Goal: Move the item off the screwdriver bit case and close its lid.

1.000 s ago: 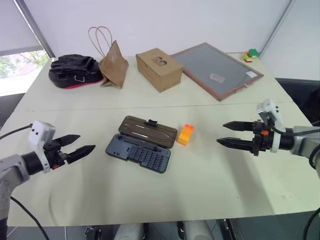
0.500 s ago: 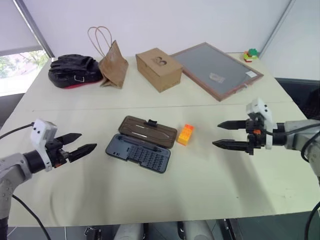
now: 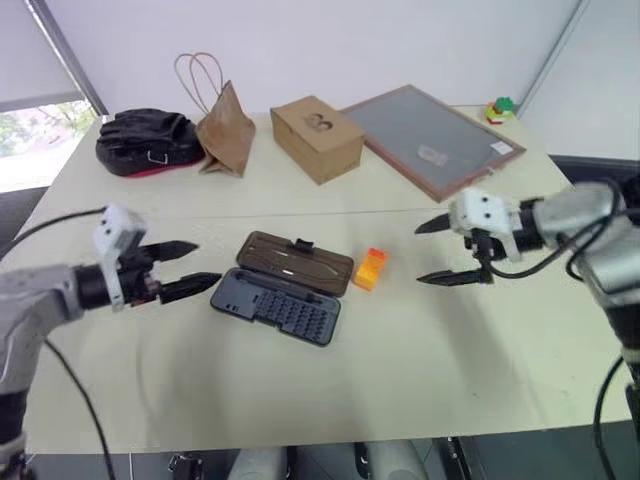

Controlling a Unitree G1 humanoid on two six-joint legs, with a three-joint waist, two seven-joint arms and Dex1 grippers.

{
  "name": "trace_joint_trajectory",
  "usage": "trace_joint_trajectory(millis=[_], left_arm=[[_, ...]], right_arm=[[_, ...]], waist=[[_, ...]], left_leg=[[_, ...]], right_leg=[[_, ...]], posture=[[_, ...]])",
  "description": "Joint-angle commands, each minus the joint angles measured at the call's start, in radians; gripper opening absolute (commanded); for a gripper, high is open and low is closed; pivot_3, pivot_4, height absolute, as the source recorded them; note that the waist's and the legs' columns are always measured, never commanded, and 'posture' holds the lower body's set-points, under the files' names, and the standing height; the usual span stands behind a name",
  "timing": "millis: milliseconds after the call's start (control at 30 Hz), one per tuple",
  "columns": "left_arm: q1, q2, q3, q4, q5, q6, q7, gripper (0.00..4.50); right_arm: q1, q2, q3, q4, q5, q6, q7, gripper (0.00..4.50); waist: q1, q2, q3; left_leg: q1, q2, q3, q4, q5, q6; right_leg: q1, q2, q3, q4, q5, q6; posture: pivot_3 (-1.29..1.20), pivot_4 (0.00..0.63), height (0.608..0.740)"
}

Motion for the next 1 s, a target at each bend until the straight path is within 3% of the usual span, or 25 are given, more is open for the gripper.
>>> trace_joint_trajectory(millis=[33, 233, 367, 633, 1000], left_arm=[[-0.067, 0.030, -0.066, -0.016, -0.042, 0.036, -0.046, 4.50], [-0.067, 0.061, -0.149, -0.081, -0.037, 0.041, -0.086, 4.50], [-0.061, 0.016, -0.136, -0.104, -0.056, 0.050, -0.023, 4.50], [0.018, -0.056, -0.103, -0.190, -0.104, 0.078, 0.097, 4.50], [0.036, -0.081, -0.084, -0.215, -0.152, 0.090, 0.179, 4.50]], right_arm=[[-0.138, 0.078, 0.095, 0.158, -0.114, -0.287, 0.122, 4.45], [-0.260, 0.171, 0.229, 0.393, -0.198, -0.632, 0.208, 4.45], [-0.322, 0.276, 0.260, 0.572, -0.266, -0.753, 0.188, 4.45], [-0.452, 0.402, 0.269, 0.847, -0.399, -0.907, 0.100, 4.45], [-0.521, 0.497, 0.282, 0.989, -0.480, -1.010, 0.088, 4.45]], waist=[[-0.009, 0.000, 0.000], [-0.023, 0.000, 0.001], [-0.025, 0.000, 0.001], [-0.024, 0.000, 0.001], [-0.026, 0.000, 0.001]], left_leg=[[0.000, 0.000, 0.000, -0.001, 0.000, 0.000], [-0.004, 0.001, 0.000, -0.001, 0.003, -0.005], [-0.004, 0.001, 0.000, -0.001, 0.003, -0.005], [-0.003, 0.001, -0.001, -0.001, 0.004, -0.007], [-0.002, 0.001, -0.001, -0.002, 0.005, -0.009]], right_leg=[[0.000, 0.000, 0.000, 0.000, 0.000, 0.000], [-0.004, 0.001, 0.001, -0.001, 0.000, 0.000], [-0.004, 0.001, 0.002, 0.000, 0.000, 0.000], [-0.005, 0.001, 0.003, 0.002, 0.000, -0.001], [-0.005, 0.002, 0.003, 0.002, 0.000, -0.001]], posture=[[0.00, 0.150, 0.740], [0.00, 0.150, 0.740], [0.00, 0.150, 0.740], [0.00, 0.150, 0.740], [0.00, 0.150, 0.740]])
